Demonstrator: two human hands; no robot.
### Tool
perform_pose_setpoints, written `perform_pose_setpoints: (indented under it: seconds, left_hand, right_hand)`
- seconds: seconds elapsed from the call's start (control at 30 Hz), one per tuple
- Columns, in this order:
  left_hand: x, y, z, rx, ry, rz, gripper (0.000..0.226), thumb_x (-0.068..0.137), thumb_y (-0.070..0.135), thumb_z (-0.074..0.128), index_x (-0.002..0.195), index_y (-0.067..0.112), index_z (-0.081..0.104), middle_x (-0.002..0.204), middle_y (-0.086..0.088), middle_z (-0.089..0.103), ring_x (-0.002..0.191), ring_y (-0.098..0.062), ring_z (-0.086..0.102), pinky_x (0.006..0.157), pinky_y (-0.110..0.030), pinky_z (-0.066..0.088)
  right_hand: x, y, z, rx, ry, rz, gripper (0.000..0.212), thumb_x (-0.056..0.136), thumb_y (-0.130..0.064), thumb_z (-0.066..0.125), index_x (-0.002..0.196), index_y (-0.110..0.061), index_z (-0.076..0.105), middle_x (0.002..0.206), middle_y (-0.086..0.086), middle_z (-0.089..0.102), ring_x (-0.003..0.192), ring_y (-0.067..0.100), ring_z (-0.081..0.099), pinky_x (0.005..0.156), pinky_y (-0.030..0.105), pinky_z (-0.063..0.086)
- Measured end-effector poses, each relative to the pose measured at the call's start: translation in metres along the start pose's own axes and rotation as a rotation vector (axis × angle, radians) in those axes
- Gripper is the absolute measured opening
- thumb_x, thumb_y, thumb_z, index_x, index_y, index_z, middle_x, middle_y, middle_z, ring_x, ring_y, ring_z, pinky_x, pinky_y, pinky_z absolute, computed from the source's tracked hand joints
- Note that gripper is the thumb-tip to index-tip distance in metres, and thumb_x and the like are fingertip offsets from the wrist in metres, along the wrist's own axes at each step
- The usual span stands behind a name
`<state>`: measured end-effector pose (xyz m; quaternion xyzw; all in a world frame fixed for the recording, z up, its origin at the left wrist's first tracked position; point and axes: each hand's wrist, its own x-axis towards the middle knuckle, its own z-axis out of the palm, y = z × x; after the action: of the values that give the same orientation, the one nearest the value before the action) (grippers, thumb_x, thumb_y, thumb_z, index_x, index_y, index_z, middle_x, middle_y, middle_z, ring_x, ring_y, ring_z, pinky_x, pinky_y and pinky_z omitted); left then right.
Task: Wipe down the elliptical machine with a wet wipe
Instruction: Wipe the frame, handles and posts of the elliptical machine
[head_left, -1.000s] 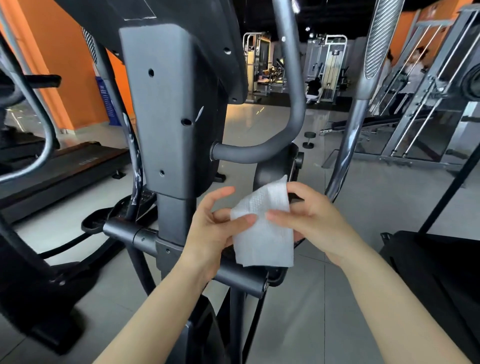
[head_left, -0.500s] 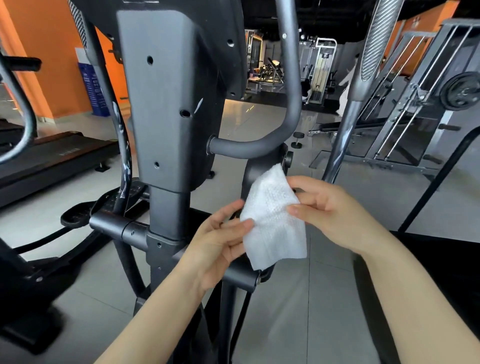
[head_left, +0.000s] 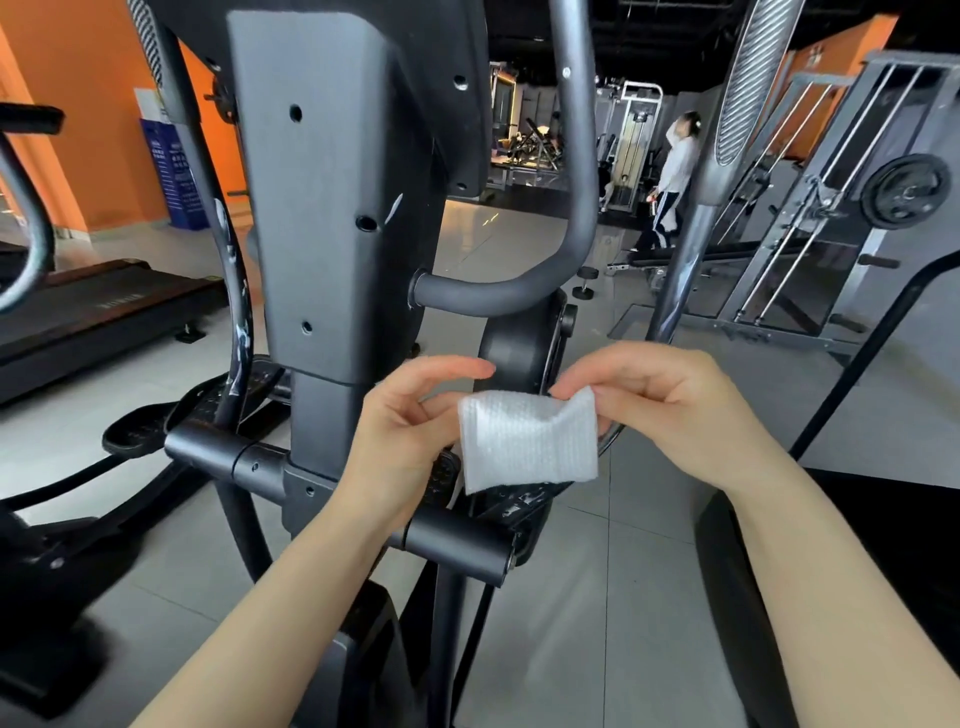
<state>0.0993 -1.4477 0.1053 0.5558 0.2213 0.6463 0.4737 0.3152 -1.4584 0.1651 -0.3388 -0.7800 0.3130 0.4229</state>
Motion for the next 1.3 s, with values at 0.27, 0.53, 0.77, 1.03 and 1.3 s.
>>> perform_pose_setpoints:
  seconds: [0.27, 0.53, 0.77, 1.03, 1.3]
  left_hand:
    - [0.008, 0.022, -0.021, 0.181, -0.276, -0.066, 0.036, 0.081, -0.003, 0.058, 0.076, 0.031, 0.072, 0.078, 0.005, 0.072, 0.073, -0.006, 0.065, 0.069, -0.017, 0.050]
    - [0.023, 0.030, -0.012, 0.048, -0.401, -0.265, 0.009, 0.075, 0.024, 0.065, 0.077, 0.015, 0.068, 0.089, -0.003, 0.068, 0.081, -0.016, 0.061, 0.066, -0.023, 0.047]
    - [0.038, 0.025, 0.013, 0.124, -0.164, -0.095, 0.022, 0.075, 0.003, 0.072, 0.081, 0.024, 0.074, 0.081, 0.009, 0.070, 0.074, -0.005, 0.063, 0.065, -0.017, 0.049]
    - [0.082, 0.029, 0.032, 0.410, 0.006, 0.124, 0.045, 0.079, -0.006, 0.073, 0.110, 0.026, 0.066, 0.109, 0.009, 0.068, 0.094, -0.009, 0.066, 0.073, -0.022, 0.055]
    - [0.146, 0.042, 0.016, 1.539, 0.198, 0.922, 0.033, 0.093, 0.025, 0.059, 0.123, 0.014, 0.064, 0.130, -0.008, 0.058, 0.119, -0.026, 0.056, 0.101, -0.038, 0.042]
  right_hand:
    - [0.002, -0.001, -0.003, 0.034, -0.109, 0.073, 0.028, 0.095, 0.002, 0.052, 0.084, -0.018, 0.069, 0.085, 0.003, 0.070, 0.068, 0.021, 0.070, 0.066, 0.023, 0.055]
    - [0.018, -0.004, 0.025, 0.270, 0.012, 0.122, 0.023, 0.076, -0.002, 0.043, 0.071, -0.013, 0.063, 0.063, -0.009, 0.062, 0.055, 0.002, 0.055, 0.052, 0.011, 0.042]
    - [0.024, 0.024, 0.039, 0.785, 0.191, 0.233, 0.058, 0.070, -0.062, 0.072, 0.109, -0.018, 0.071, 0.104, 0.008, 0.071, 0.096, 0.023, 0.067, 0.079, 0.035, 0.057]
    - [0.082, 0.033, 0.023, 0.953, 0.151, 0.195, 0.040, 0.088, -0.021, 0.064, 0.126, -0.010, 0.063, 0.128, 0.019, 0.061, 0.122, 0.036, 0.056, 0.105, 0.051, 0.044]
    - [0.171, 0.013, -0.061, 0.562, 0.621, 0.031, 0.007, 0.093, -0.010, 0.059, 0.094, -0.013, 0.065, 0.097, 0.007, 0.068, 0.092, 0.024, 0.063, 0.077, 0.033, 0.049]
